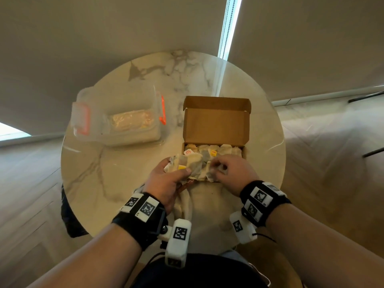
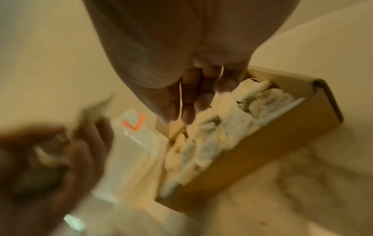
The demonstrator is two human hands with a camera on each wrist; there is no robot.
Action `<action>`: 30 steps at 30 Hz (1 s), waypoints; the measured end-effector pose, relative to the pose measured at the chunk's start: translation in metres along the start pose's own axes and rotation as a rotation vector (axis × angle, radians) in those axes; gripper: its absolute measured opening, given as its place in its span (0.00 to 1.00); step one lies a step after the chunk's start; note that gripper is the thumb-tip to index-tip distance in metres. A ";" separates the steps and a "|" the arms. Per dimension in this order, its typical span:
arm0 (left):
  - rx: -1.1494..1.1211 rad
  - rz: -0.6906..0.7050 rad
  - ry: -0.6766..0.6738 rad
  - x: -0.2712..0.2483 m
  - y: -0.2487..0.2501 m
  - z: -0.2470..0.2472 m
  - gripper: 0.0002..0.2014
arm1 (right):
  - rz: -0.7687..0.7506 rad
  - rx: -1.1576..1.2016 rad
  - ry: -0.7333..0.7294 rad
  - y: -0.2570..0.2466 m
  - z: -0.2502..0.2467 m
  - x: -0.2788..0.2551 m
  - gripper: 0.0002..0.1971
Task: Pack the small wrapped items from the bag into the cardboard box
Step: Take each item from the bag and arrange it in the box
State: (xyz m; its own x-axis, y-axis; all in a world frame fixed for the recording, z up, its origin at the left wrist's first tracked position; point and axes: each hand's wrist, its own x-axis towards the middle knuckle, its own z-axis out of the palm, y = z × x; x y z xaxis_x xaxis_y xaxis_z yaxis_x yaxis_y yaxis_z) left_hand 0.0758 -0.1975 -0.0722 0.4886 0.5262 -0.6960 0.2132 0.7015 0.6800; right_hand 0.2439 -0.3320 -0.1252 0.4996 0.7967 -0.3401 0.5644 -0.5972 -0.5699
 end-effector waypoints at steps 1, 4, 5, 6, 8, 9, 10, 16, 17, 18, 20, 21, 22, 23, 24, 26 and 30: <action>0.012 0.010 -0.011 0.000 -0.001 0.006 0.17 | 0.022 0.197 0.031 -0.003 -0.005 -0.004 0.06; 0.060 0.034 -0.034 0.000 -0.006 0.026 0.18 | 0.105 0.852 0.077 -0.016 -0.023 -0.017 0.04; 0.068 0.040 -0.040 0.000 -0.007 0.033 0.17 | 0.118 0.971 0.069 -0.017 -0.027 -0.021 0.06; 0.074 0.042 -0.051 -0.001 -0.008 0.040 0.17 | 0.116 1.002 0.069 -0.016 -0.030 -0.024 0.08; 0.091 0.041 -0.079 0.000 -0.011 0.052 0.17 | 0.078 0.943 0.094 -0.013 -0.034 -0.029 0.13; 0.096 0.041 -0.080 0.002 -0.012 0.056 0.17 | 0.069 0.931 0.116 -0.009 -0.034 -0.031 0.14; 0.090 0.042 -0.066 0.003 -0.013 0.059 0.15 | 0.076 0.935 0.142 -0.004 -0.036 -0.033 0.14; -0.125 -0.017 0.064 0.003 -0.008 0.051 0.09 | 0.235 0.739 0.291 0.040 -0.041 -0.030 0.10; -0.180 -0.039 0.091 0.002 -0.006 0.045 0.09 | 0.245 0.678 0.276 0.046 -0.041 -0.028 0.10; -0.233 -0.057 0.111 0.001 -0.004 0.039 0.09 | 0.252 0.617 0.237 0.048 -0.040 -0.026 0.09; -0.321 -0.077 0.131 -0.001 -0.001 0.027 0.10 | 0.254 0.506 0.149 0.048 -0.035 -0.023 0.08; -0.357 -0.085 0.140 -0.002 -0.001 0.022 0.11 | 0.250 0.476 0.115 0.045 -0.032 -0.021 0.08; -0.386 -0.094 0.147 -0.004 -0.001 0.017 0.11 | 0.245 0.461 0.092 0.041 -0.028 -0.020 0.08; -0.403 -0.102 0.155 -0.005 0.000 0.013 0.11 | 0.244 0.447 0.081 0.038 -0.023 -0.018 0.09; -0.410 -0.110 0.161 -0.006 0.001 0.010 0.11 | 0.247 0.425 0.078 0.035 -0.018 -0.015 0.09; -0.385 -0.119 0.177 -0.006 0.003 0.007 0.09 | 0.254 0.353 0.080 0.033 -0.009 -0.011 0.09; -0.233 -0.091 0.172 -0.006 0.004 0.006 0.05 | 0.212 0.225 0.049 0.030 0.002 -0.008 0.09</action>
State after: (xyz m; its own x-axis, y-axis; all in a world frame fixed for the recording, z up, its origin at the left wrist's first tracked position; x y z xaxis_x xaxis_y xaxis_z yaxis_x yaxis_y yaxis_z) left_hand 0.0790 -0.2005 -0.0641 0.3214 0.5158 -0.7942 0.0398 0.8306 0.5555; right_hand 0.2560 -0.3560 -0.1407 0.6248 0.6480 -0.4356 0.2875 -0.7096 -0.6432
